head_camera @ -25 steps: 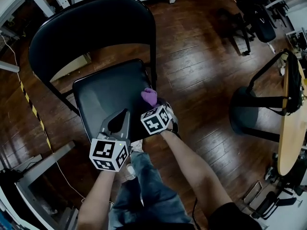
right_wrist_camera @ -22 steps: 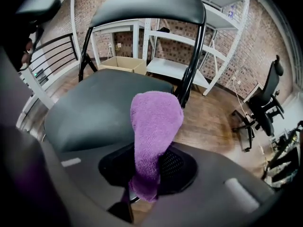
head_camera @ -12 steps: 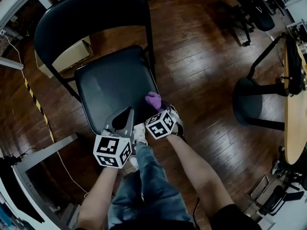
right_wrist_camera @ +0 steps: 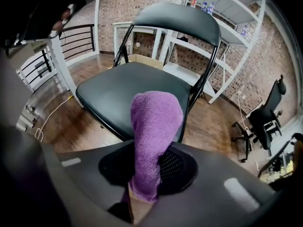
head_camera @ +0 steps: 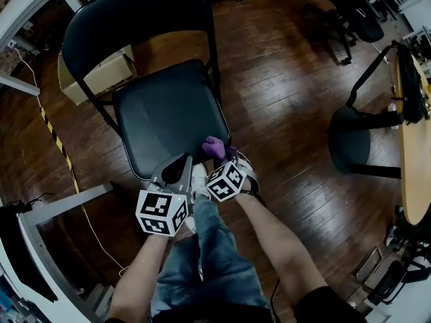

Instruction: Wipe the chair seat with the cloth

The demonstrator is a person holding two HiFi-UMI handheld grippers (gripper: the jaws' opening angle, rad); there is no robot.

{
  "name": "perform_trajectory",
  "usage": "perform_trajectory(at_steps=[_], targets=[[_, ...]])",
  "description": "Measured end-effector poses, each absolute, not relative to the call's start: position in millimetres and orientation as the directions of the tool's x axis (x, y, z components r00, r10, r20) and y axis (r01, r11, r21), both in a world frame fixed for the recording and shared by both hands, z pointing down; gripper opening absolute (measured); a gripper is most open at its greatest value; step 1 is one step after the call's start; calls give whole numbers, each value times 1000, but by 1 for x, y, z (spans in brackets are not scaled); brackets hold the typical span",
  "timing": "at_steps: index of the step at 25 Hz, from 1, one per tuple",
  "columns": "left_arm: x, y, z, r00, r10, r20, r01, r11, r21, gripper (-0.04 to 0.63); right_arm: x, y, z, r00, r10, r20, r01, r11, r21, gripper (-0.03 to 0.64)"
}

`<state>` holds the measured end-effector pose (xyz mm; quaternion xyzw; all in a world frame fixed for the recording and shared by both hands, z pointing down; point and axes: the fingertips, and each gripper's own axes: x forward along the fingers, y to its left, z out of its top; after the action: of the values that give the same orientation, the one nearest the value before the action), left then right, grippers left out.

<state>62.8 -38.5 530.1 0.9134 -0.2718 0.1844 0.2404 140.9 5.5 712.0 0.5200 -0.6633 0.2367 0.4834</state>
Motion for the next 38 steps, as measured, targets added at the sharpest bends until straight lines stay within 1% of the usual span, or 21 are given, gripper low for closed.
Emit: perform_trajectory(at_steps=[5, 11, 18, 23, 30, 38], targets=[[49, -29, 497, 782, -437, 444, -598, -726, 339, 3, 126, 10, 659, -12, -526, 851, -929, 321, 186, 81], [30, -14, 424, 777, -493, 391, -620, -705, 343, 3, 105, 25, 550, -50, -643, 764, -952, 262, 159, 81], [10, 19, 351, 777, -531, 337, -627, -700, 343, 3, 77, 43, 416, -104, -794, 598, -975, 201, 96, 81], [-14, 45, 299, 752, -602, 268, -659, -673, 337, 3, 58, 63, 330, -154, -871, 466, -978, 201, 53, 81], [-34, 105, 247, 709, -680, 185, -702, -654, 283, 3, 37, 120, 247, -228, -927, 298, -970, 241, 7, 81], [-40, 208, 192, 672, -733, 100, -733, -640, 233, 5, 26, 221, 196, -296, -938, 182, -955, 294, -41, 81]])
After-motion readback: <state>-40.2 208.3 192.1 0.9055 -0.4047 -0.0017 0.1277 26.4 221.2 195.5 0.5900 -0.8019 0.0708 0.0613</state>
